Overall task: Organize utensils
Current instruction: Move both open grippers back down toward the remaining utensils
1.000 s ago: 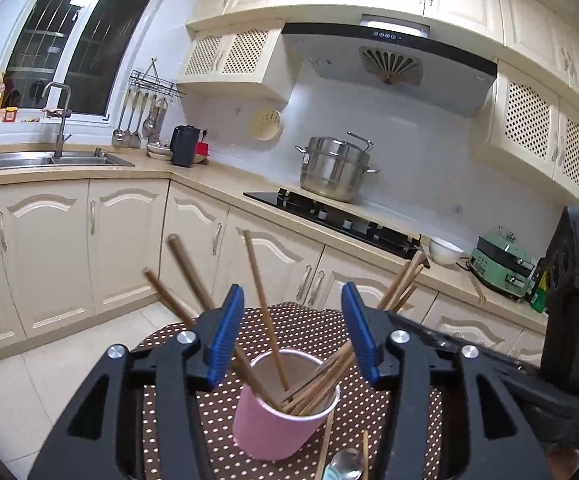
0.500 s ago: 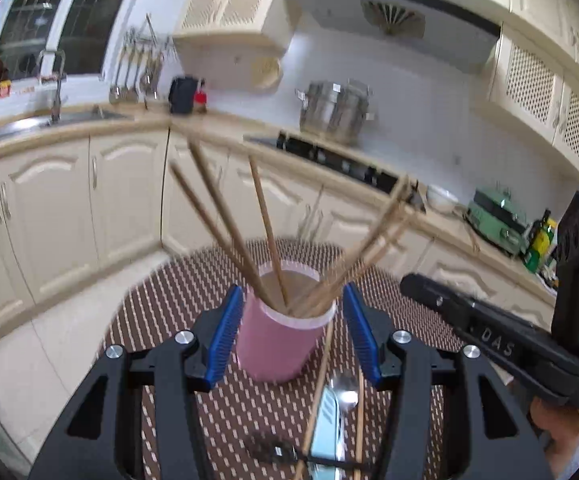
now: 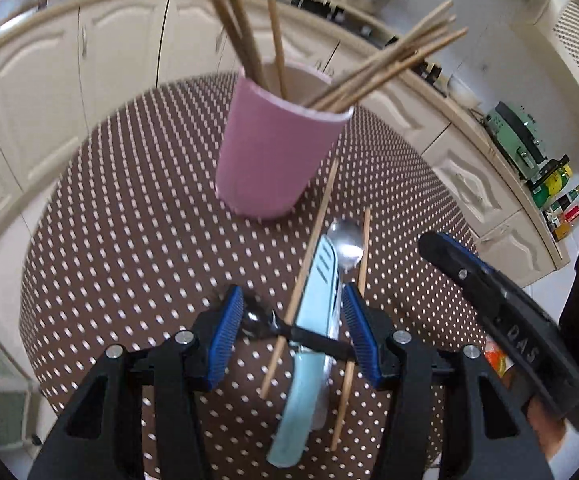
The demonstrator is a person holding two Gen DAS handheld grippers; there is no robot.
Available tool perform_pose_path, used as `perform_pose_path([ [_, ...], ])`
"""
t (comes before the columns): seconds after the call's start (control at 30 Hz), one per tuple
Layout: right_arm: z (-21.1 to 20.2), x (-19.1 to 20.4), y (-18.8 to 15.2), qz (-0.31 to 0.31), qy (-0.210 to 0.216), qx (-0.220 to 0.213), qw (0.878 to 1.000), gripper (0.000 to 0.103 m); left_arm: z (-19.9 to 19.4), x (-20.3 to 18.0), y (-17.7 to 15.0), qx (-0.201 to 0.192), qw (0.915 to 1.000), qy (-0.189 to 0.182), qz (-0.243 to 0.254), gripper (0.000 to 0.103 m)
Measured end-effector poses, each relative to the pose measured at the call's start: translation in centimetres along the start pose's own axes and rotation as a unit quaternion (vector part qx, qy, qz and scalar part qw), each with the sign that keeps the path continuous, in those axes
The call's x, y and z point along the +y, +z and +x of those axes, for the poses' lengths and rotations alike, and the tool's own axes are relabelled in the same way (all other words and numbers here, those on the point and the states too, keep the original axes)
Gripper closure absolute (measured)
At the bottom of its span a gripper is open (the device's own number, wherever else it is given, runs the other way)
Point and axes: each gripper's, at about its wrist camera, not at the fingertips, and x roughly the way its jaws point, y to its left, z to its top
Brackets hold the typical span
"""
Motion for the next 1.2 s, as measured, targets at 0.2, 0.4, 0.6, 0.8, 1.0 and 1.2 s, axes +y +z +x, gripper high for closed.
perform_pose_path([
  [0.2,0.5,-0.3,-1.8,-0.001,-0.002,0.025,1.0,0.068,2.3,-0.1,-0.7,0.035,0.9992,0.014,-0.012,0.052],
  [0.4,0.8,-0.9,-2.6,0.007,0.0,0.033,0.999,0.054,4.0,0.2,-1.0,0.046,0.9983,0.025,-0.025,0.064],
  [0.6,0.7,-1.6,-2.9,0.013,-0.002,0.038,0.999,0.054,5.0,0.4,-1.0,0.052,0.9978,0.03,-0.028,0.08],
  [0.8,1.4,-1.7,-2.6,0.016,-0.004,0.047,0.999,0.054,5.4,1.0,0.4,0.053,0.9975,0.035,-0.033,0.087],
  [1.0,1.8,-1.8,-2.5,0.017,-0.005,0.052,0.999,0.054,5.1,2.7,1.7,0.043,0.9971,0.047,-0.042,0.086],
  [1.2,2.2,-1.7,-2.3,0.014,-0.002,0.055,0.998,0.054,2.9,2.4,1.2,0.029,0.998,0.034,-0.045,0.071],
])
